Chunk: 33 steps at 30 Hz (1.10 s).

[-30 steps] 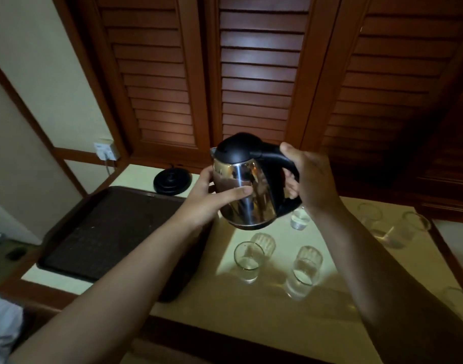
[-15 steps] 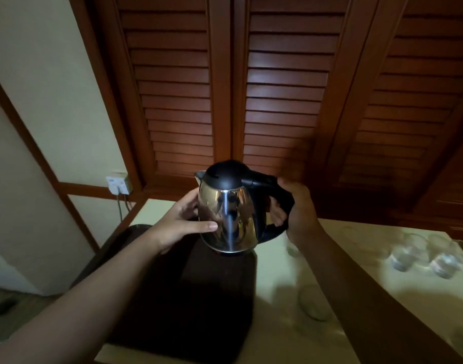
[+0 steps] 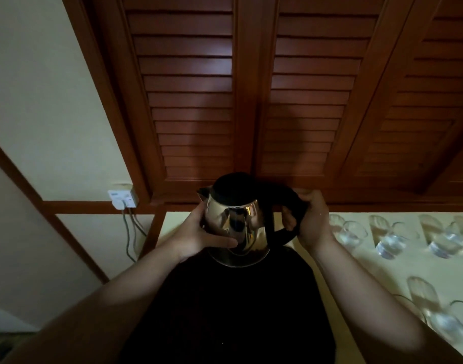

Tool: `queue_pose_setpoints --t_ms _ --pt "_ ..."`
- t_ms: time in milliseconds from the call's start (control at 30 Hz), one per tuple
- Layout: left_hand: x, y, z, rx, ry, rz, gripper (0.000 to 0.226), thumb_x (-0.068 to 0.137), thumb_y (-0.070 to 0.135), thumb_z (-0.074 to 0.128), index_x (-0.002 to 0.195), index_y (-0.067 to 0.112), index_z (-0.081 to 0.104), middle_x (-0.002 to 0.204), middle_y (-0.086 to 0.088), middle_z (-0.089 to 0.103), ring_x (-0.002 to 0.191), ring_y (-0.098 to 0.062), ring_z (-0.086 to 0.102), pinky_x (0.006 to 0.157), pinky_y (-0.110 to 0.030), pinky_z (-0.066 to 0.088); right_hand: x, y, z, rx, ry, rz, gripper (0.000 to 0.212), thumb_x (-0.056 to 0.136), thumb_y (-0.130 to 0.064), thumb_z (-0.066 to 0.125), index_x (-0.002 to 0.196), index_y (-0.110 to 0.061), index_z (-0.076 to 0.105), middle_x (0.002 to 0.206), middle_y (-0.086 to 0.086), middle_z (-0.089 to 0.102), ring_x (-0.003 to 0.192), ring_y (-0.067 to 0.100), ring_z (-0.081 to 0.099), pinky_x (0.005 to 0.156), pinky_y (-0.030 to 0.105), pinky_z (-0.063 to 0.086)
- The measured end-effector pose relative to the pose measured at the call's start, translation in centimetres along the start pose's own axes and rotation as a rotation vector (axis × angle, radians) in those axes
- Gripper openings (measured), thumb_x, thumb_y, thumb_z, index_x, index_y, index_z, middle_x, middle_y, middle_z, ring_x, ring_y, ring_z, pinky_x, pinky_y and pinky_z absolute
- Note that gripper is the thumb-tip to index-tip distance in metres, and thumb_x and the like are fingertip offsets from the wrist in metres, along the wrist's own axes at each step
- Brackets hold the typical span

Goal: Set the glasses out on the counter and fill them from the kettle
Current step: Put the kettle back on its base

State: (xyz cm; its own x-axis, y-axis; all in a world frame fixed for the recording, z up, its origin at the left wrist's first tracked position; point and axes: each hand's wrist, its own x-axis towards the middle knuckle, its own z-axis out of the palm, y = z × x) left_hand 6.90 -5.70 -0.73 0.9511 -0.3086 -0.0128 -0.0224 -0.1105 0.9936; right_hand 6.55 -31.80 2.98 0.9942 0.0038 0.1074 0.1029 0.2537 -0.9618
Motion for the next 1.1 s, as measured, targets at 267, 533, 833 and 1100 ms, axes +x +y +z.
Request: queue_pose_setpoints --t_ms 267,533,833,1100 --pt "3.7 -1.0 -1.6 0.086 0.114 0.027 0.099 0.051 0.012 0.105 0.132 0.031 0.052 0.131 0.004 0.070 0.118 -0.002 0.070 0.103 -0.036 0.061 6.0 1.4 3.0 -0.297 0.422 -0.100 0.042 0.110 -0.010 0.039 0.072 -0.029 0.042 0.072 -0.012 0.047 0.055 -0.006 0.055 0.056 0.010 0.042" --pt "9.0 -1.5 -1.0 0.059 0.152 0.068 0.078 0.067 -0.021 0.088 0.115 0.026 0.048 0.118 0.013 0.062 0.093 0.024 0.067 0.074 -0.005 0.055 12.6 3.4 3.4 -0.220 0.510 -0.101 0.059 0.105 -0.028 0.054 0.052 -0.025 0.029 0.046 -0.008 0.031 0.042 0.012 0.027 0.049 0.028 0.028" --pt "8.8 -6.6 -0.5 0.102 0.215 0.046 0.103 0.060 0.007 0.101 0.141 0.033 0.042 0.134 0.016 0.064 0.119 0.014 0.064 0.092 -0.009 0.055 12.9 8.9 2.8 -0.218 0.526 -0.040 0.051 0.108 -0.014 0.042 0.058 -0.022 0.031 0.047 -0.008 0.034 0.038 0.005 0.026 0.039 0.021 0.021" --pt "10.3 -7.6 -2.3 0.093 0.103 0.060 0.095 0.073 -0.021 0.082 0.146 0.016 0.035 0.133 0.003 0.065 0.123 -0.003 0.070 0.098 -0.026 0.061 12.6 9.7 3.1 -0.209 0.549 -0.090 0.050 0.102 -0.019 0.047 0.053 -0.023 0.037 0.046 -0.012 0.041 0.043 0.007 0.038 0.045 0.026 0.031"
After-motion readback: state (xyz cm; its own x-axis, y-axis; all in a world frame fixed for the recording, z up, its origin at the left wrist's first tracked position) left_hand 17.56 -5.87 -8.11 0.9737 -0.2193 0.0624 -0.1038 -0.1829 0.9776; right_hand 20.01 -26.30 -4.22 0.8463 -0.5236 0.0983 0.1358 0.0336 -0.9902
